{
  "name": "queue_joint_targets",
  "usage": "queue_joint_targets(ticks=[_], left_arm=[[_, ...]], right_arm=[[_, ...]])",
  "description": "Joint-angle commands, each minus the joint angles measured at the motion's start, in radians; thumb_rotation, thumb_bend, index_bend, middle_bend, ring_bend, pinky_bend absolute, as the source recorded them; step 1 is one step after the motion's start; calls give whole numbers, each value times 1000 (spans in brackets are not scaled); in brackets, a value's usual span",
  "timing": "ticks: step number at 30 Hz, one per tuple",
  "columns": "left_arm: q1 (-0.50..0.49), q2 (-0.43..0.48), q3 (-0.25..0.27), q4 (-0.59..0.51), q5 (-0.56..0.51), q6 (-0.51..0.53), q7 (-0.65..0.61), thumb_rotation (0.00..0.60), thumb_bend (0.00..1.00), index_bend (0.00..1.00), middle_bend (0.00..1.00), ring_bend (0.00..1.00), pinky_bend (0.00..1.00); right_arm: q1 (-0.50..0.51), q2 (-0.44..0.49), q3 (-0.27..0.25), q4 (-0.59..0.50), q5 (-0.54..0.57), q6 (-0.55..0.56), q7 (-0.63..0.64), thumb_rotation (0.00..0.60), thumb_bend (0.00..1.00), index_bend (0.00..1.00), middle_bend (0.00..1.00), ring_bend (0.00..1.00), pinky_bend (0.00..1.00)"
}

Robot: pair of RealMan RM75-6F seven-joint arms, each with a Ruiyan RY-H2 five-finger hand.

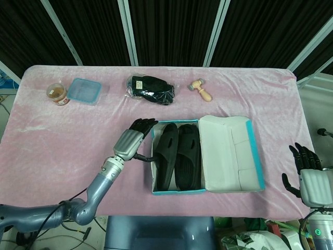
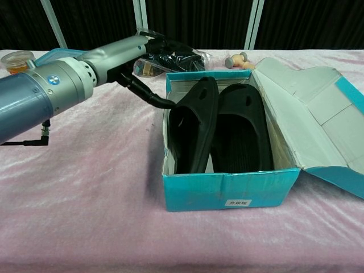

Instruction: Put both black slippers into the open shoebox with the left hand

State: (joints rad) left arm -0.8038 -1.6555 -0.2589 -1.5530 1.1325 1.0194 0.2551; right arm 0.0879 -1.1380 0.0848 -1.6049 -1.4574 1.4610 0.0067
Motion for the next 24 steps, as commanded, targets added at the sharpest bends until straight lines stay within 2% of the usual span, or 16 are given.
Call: queue_joint_targets(ticks=[1, 3, 6, 11, 16, 24], left_arm=[[25, 63, 25, -90, 57, 39, 25, 204, 100, 104, 168, 12, 0], [25, 78, 43, -119, 80, 37, 39, 144, 173, 146, 235, 45, 0], [19, 93, 72, -148, 104, 23, 79, 109, 227, 165, 272, 61, 0], [7, 85, 98, -163, 85, -2, 145, 84, 299, 163, 276, 61, 0], [-12, 33, 110, -123, 49, -29, 187, 84, 306, 147, 245, 58, 0], [-14, -30, 116, -54, 61, -17, 174, 83, 305, 128, 232, 57, 0]], right_arm=[[0, -1, 0, 1, -2, 2, 2, 600, 362, 0, 23, 0, 83], [2, -3, 0, 2, -6, 2, 3, 600, 362, 0, 24, 0, 83], [3, -5, 0, 3, -10, 1, 3, 600, 363, 0, 24, 0, 83], [-1, -4, -2, 5, -12, 7, 6, 600, 363, 0, 24, 0, 82], [-9, -4, -7, 10, -13, 13, 15, 600, 362, 0, 24, 0, 83], [-12, -2, -8, 10, -18, 18, 16, 600, 362, 0, 24, 0, 83]])
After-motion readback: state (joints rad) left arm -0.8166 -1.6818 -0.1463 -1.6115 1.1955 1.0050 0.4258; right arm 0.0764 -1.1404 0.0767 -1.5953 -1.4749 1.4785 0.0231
